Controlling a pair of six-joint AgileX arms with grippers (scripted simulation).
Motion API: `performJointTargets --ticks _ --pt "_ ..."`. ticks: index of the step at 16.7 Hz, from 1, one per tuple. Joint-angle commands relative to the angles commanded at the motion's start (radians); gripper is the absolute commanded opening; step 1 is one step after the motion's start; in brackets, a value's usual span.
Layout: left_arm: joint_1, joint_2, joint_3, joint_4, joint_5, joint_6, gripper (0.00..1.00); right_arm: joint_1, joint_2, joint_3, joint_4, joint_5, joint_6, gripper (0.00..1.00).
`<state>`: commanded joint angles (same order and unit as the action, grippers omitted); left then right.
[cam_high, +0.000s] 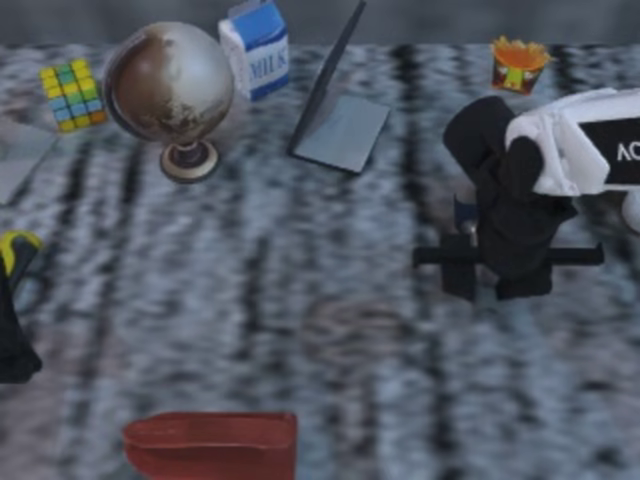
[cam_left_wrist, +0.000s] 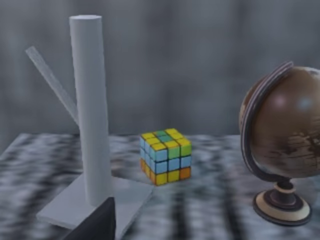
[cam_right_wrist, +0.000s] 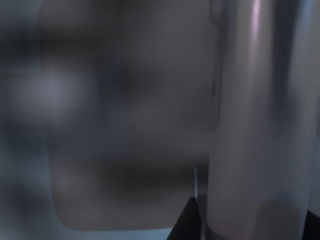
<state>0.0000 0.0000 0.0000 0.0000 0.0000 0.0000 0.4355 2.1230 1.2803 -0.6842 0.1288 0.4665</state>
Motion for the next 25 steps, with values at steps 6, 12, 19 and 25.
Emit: performJointTargets --ticks 6,12,19,25 --pt "0.000 0.000 0.000 0.000 0.000 0.000 1.00 0.013 -0.042 0.021 0.003 -0.043 0.022 0.00" --pt "0.000 0.000 0.000 0.000 0.000 0.000 1.00 0.018 -0.093 -0.039 0.269 -0.116 -0.063 0.00" --pt "0.000 0.000 0.000 0.000 0.000 0.000 1.00 0.020 -0.208 -0.216 0.902 -0.275 -0.244 0.00" --pt "0.000 0.000 0.000 0.000 0.000 0.000 1.00 0.019 -0.345 -0.358 1.383 -0.400 -0.394 0.00"
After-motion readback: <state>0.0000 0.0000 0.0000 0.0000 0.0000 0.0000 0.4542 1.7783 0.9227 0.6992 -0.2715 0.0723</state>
